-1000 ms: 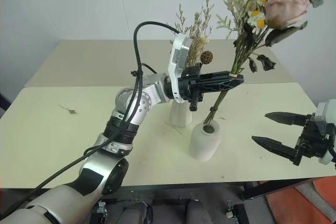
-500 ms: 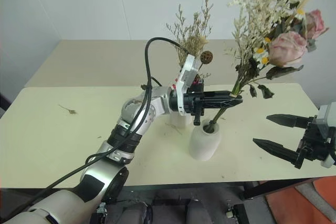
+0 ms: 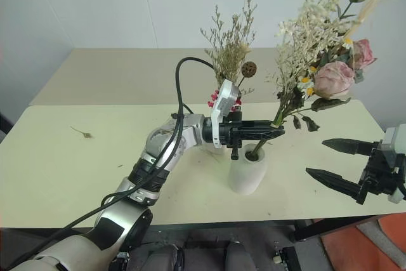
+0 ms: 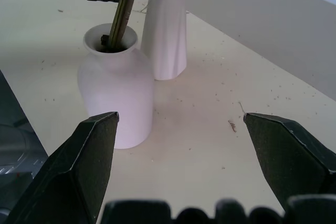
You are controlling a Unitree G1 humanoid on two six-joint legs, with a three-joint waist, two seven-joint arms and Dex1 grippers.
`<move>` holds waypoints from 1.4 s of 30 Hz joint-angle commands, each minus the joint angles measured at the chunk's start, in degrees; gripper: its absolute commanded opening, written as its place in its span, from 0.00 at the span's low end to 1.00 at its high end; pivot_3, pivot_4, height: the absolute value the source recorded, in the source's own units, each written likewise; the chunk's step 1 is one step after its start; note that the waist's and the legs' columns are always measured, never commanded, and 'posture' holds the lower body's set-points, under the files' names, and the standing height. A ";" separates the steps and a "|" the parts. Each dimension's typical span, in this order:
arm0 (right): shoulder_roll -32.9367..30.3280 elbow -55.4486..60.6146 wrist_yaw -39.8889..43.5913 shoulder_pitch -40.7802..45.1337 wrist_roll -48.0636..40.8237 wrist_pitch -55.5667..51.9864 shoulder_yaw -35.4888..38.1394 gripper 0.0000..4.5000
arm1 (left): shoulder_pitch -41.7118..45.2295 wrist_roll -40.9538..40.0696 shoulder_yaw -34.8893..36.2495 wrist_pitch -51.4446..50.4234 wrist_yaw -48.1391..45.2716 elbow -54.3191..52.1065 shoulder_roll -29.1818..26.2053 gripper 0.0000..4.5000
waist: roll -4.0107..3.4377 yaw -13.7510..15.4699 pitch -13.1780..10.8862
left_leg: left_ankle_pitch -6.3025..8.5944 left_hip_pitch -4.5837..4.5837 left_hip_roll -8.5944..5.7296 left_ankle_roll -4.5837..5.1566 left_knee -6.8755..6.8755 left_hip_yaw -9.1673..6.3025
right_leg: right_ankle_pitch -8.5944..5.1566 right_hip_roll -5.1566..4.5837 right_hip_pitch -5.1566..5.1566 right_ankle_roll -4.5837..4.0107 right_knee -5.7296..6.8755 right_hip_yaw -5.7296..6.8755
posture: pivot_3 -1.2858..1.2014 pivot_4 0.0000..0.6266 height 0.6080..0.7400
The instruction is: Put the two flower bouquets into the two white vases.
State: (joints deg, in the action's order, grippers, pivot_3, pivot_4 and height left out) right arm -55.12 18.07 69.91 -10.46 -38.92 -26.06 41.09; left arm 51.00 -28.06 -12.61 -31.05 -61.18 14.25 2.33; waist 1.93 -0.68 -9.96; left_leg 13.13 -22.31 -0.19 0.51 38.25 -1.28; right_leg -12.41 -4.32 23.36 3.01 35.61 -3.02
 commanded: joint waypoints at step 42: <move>-1.27 -3.34 0.14 5.11 2.12 2.52 -3.07 1.00 | -1.29 7.77 -8.06 0.94 0.56 -8.48 -9.68 0.99 | -0.05 0.11 0.02 | 0.00 0.01 0.00 0.00 -0.02 -0.02 | 0.01 -0.01 -0.04 -0.01 -0.05 0.03 | 0.52 0.24 1.00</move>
State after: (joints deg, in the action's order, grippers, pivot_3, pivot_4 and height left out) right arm -56.45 13.24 70.42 -5.35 -36.20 -24.15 36.32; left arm 48.49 -20.50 -20.77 -31.69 -61.24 5.61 -8.37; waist 1.88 -0.57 -9.94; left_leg 13.14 -22.31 -0.18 0.52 38.22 -1.30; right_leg -12.40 -4.34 23.32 3.01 35.55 -2.99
